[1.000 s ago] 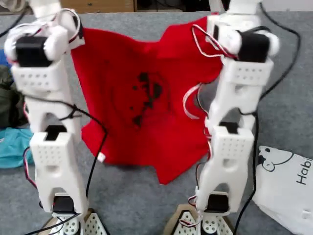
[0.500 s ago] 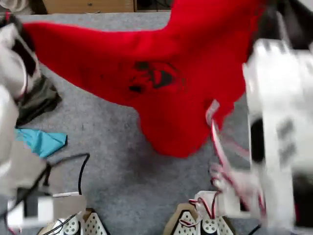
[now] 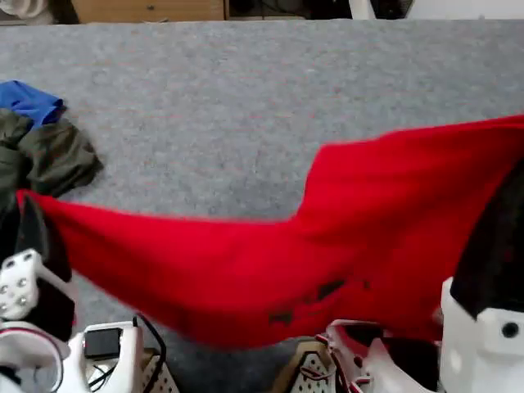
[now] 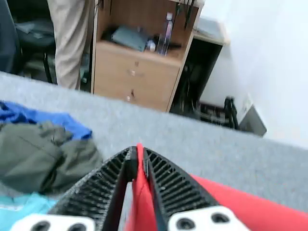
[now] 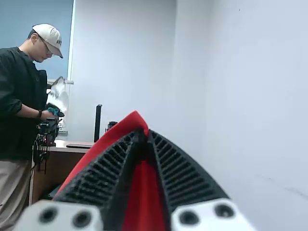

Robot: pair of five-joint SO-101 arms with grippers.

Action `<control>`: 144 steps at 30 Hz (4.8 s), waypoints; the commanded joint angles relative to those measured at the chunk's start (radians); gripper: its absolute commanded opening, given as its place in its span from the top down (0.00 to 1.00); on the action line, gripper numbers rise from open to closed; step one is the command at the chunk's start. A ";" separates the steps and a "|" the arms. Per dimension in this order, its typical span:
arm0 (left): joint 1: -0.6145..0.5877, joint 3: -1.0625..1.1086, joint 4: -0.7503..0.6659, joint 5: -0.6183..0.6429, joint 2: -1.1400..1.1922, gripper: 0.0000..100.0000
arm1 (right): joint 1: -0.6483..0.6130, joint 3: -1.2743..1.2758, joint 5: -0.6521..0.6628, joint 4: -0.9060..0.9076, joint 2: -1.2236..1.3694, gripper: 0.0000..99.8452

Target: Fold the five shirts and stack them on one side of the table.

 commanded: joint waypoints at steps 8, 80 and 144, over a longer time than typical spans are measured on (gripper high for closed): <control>-0.008 0.328 -0.124 -0.006 -0.013 0.98 | -0.015 0.262 0.005 -0.029 -0.002 1.00; 0.015 0.603 -0.695 0.089 0.719 0.98 | -0.007 1.666 0.470 -0.419 -0.151 1.00; 0.150 0.970 -0.601 -0.189 0.711 0.92 | 0.226 2.615 0.752 -0.321 -0.868 0.80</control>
